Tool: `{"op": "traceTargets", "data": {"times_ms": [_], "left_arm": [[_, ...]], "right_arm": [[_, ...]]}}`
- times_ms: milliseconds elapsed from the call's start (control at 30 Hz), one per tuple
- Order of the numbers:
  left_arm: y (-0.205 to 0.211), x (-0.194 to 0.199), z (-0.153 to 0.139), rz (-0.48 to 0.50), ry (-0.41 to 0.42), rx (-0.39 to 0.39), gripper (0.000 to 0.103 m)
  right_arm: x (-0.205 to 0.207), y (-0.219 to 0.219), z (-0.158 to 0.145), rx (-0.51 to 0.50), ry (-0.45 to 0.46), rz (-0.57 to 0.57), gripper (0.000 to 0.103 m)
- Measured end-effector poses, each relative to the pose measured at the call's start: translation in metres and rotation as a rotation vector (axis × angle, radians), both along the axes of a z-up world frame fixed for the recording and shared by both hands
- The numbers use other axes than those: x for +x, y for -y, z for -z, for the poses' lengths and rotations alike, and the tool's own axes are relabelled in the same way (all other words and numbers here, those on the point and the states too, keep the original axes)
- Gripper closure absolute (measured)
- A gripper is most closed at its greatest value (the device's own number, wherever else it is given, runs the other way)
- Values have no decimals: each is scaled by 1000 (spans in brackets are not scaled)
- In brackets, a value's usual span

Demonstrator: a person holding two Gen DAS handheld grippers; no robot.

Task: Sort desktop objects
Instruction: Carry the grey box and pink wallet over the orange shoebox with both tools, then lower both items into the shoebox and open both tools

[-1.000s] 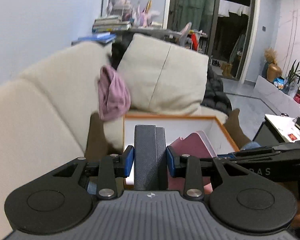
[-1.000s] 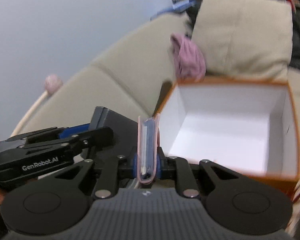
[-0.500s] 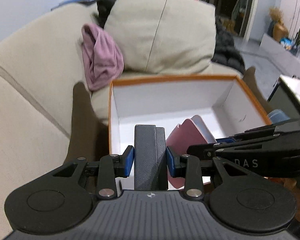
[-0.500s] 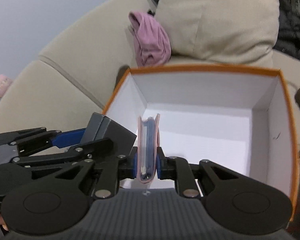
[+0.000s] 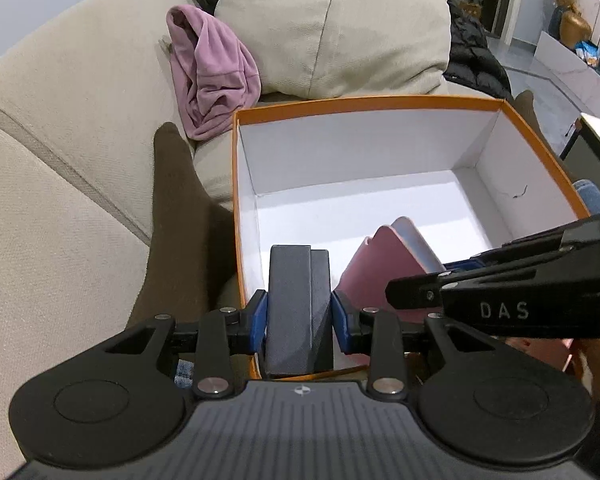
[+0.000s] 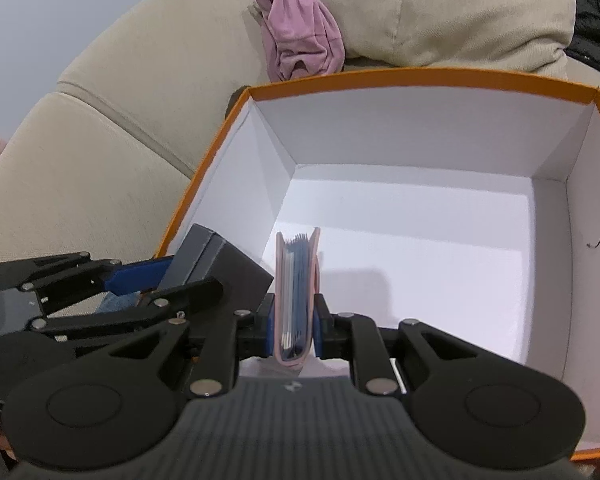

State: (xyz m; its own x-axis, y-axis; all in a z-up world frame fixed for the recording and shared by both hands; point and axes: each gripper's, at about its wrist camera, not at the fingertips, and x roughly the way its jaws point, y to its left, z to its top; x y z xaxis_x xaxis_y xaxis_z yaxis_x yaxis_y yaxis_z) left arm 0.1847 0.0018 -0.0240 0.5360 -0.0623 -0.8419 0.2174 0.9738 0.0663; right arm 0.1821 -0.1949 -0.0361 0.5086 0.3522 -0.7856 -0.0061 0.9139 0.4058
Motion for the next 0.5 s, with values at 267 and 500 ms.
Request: {"op": "traceTargets", "data": {"times_ms": [267,500], "left_arm": [[0,-3,0,15,7,-3,64],[-8,-13,-5,37,11,-67,55]], "right_arm": [[5,-2,8,-2,-32,13,84],[9,-4,8,5,-41,26,84]]}}
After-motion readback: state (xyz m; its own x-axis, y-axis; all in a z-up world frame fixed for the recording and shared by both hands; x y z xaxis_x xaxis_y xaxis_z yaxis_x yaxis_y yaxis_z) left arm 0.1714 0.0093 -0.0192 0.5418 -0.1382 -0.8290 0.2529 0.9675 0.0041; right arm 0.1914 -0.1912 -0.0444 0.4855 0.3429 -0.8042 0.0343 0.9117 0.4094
